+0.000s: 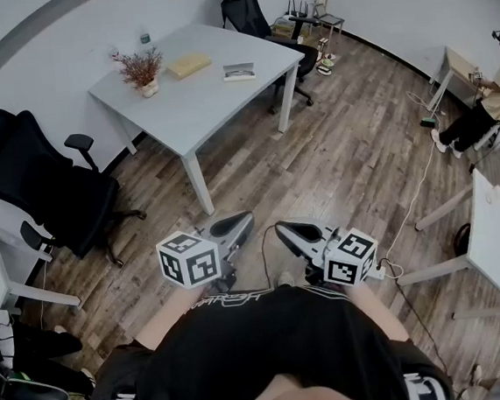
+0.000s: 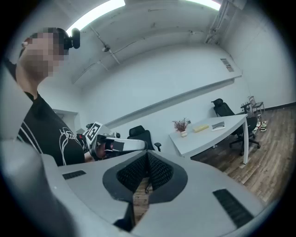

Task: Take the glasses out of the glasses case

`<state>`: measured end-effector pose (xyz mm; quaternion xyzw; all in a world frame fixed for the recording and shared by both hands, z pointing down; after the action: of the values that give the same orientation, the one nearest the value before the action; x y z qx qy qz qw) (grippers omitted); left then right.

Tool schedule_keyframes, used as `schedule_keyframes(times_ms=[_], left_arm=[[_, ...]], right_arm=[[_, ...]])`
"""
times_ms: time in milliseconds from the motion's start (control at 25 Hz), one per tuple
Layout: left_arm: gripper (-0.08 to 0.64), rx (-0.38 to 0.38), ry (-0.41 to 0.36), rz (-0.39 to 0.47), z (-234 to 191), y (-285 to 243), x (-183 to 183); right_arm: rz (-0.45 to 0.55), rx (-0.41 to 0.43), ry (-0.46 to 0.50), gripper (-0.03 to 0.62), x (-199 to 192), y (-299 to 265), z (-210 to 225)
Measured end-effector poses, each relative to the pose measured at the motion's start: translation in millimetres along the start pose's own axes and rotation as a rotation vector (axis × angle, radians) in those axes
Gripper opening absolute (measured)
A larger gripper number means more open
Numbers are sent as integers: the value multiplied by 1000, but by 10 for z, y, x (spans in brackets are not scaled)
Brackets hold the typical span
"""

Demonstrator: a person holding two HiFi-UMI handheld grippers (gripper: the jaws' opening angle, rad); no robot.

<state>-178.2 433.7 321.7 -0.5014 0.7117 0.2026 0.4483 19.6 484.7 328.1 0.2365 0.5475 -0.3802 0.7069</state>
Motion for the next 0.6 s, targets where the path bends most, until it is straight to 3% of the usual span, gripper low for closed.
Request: schedule_keyframes(times_ms=[600], left_arm=[[6, 14, 20, -14, -52, -372, 85]], right_arm=[[27, -32, 0, 8, 114, 44, 426]])
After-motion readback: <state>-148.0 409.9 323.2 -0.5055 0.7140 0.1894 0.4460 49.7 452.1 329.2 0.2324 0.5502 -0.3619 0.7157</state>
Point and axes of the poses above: the fingertips, and each gripper's own axes: y backward along the fingers, z to its right, x out of its top, the point moved 9 cm from there along y, backward along the fingers, and after that the axes turned 2 degrees about y, right-handed, at the moved point
